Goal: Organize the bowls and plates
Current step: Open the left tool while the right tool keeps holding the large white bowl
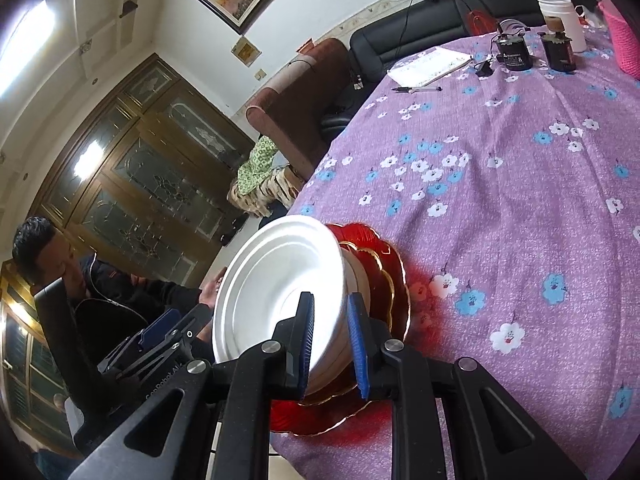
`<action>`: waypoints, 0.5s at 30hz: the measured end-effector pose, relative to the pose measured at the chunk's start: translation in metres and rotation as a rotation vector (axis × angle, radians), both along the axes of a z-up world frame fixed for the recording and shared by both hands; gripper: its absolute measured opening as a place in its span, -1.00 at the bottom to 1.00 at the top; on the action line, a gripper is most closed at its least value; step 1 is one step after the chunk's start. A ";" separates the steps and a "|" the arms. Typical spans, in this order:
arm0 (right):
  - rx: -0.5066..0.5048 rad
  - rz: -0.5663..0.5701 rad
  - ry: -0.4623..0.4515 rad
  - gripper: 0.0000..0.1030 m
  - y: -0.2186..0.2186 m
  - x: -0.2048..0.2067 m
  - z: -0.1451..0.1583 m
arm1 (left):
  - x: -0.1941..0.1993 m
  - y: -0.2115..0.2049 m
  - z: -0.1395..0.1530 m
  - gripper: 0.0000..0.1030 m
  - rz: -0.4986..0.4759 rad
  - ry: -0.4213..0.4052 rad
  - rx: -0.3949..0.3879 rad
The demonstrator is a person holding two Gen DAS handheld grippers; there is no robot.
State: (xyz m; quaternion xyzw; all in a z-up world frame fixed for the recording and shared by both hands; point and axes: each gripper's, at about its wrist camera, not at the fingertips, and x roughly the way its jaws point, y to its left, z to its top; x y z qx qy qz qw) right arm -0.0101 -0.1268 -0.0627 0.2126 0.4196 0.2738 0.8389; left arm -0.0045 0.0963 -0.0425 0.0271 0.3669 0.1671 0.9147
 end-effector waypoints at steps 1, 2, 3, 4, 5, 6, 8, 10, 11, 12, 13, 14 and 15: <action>0.003 -0.003 -0.001 -0.62 -0.002 0.000 0.000 | -0.001 -0.001 0.000 0.01 -0.001 -0.001 0.001; 0.005 -0.006 0.000 -0.62 -0.003 0.000 0.000 | -0.001 -0.001 0.001 0.01 -0.002 -0.003 0.002; 0.009 -0.009 0.002 -0.62 -0.005 0.000 -0.001 | -0.001 -0.002 0.001 0.01 -0.003 -0.004 0.004; 0.010 -0.011 0.005 -0.62 -0.006 0.000 -0.002 | -0.002 -0.004 0.002 0.01 -0.003 -0.005 0.007; 0.011 -0.014 0.007 -0.62 -0.007 0.000 -0.003 | -0.001 -0.005 0.002 0.01 -0.004 -0.005 0.009; 0.015 -0.018 0.010 -0.61 -0.009 0.000 -0.003 | -0.001 -0.006 0.002 0.02 -0.005 -0.006 0.011; 0.018 -0.022 0.014 -0.61 -0.012 0.000 -0.004 | -0.001 -0.009 0.003 0.11 -0.005 -0.009 0.015; 0.023 -0.028 0.014 -0.61 -0.016 0.000 -0.004 | -0.001 -0.012 0.004 0.14 -0.007 -0.014 0.023; 0.024 -0.030 0.014 -0.61 -0.016 0.000 -0.004 | -0.001 -0.013 0.004 0.14 -0.008 -0.014 0.025; 0.025 -0.031 0.013 -0.61 -0.018 0.000 -0.004 | -0.001 -0.014 0.004 0.14 -0.010 -0.014 0.025; 0.026 -0.032 0.013 -0.61 -0.018 0.000 -0.003 | -0.001 -0.015 0.005 0.14 -0.011 -0.015 0.025; 0.026 -0.031 0.013 -0.61 -0.018 0.000 -0.004 | -0.001 -0.015 0.005 0.14 -0.012 -0.015 0.026; 0.027 -0.031 0.013 -0.61 -0.019 0.000 -0.003 | -0.001 -0.015 0.005 0.14 -0.012 -0.016 0.025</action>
